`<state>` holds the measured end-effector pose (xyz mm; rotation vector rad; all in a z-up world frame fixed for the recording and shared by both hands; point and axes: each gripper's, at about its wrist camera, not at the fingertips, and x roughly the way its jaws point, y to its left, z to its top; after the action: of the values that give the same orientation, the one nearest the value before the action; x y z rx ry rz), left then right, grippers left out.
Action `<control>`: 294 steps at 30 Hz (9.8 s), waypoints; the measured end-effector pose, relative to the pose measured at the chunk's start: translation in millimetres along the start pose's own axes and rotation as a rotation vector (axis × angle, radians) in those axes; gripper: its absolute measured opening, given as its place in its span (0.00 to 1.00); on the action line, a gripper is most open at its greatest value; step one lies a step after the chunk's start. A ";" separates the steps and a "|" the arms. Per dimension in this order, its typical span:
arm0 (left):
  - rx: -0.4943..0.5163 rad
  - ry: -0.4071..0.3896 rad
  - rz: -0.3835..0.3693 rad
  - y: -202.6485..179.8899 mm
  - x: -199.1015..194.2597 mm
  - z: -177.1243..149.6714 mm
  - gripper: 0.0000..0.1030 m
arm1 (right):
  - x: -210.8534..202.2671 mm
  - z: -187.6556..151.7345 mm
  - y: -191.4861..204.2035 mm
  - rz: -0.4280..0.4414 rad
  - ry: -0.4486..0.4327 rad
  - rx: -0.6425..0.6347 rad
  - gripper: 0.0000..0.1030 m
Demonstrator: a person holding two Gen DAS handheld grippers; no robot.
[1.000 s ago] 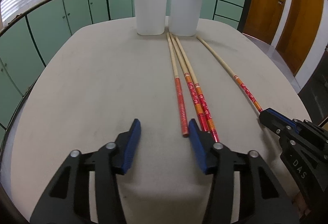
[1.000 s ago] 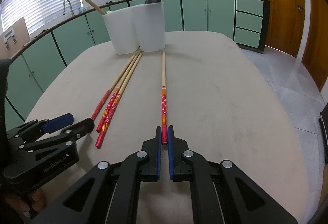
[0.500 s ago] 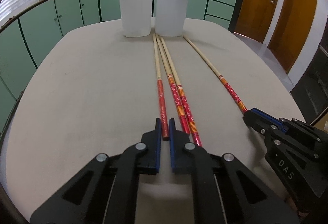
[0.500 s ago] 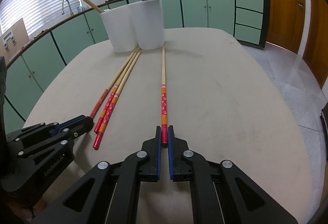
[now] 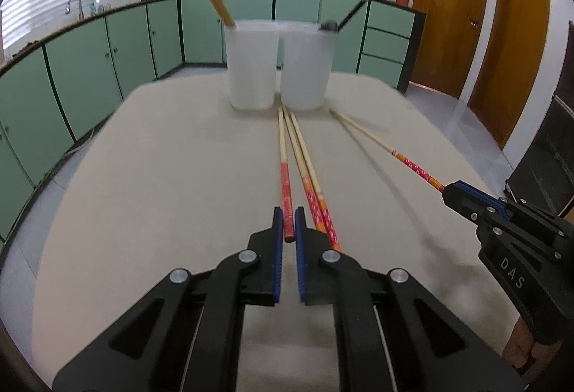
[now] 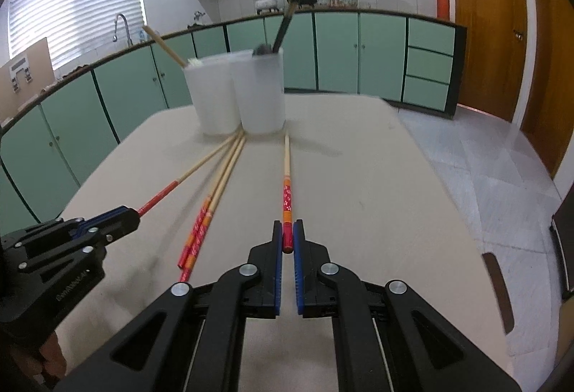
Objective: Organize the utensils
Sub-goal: 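Lift both red-patterned chopsticks, lower them into the white holder and open both tools, then withdraw both open tools from the holder back over the last chopsticks, then grasp a red-patterned chopstick with the right tool while the left tool approaches another, then grasp the other red-patterned chopstick with the left tool while the right tool holds its own, then lift both red-patterned chopsticks and lower them into the white holder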
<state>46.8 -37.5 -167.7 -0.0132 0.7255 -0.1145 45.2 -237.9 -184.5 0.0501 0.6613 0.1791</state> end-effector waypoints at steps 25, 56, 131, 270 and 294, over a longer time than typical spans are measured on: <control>0.022 -0.244 -0.044 6.3 -81.7 101.0 0.05 | -69.7 122.0 -2.6 0.112 -0.178 -0.044 0.06; 0.037 -0.456 -0.100 16.5 -120.9 212.8 0.05 | -86.1 266.0 18.6 0.277 -0.359 -0.111 0.05; -0.012 -0.199 0.031 40.2 -69.8 46.4 0.85 | -45.2 59.3 9.9 0.072 -0.170 -0.010 0.94; 0.024 -0.130 -0.011 -5.1 -60.0 46.0 0.05 | -47.6 43.9 4.0 0.063 -0.119 -0.042 0.06; 0.031 -0.256 -0.064 13.8 -105.5 114.6 0.05 | -76.0 152.0 15.6 0.200 -0.176 -0.126 0.06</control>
<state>45.9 -15.4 -12.9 -0.0209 0.4679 -0.1819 77.5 -234.7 -16.8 0.0106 0.4680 0.4043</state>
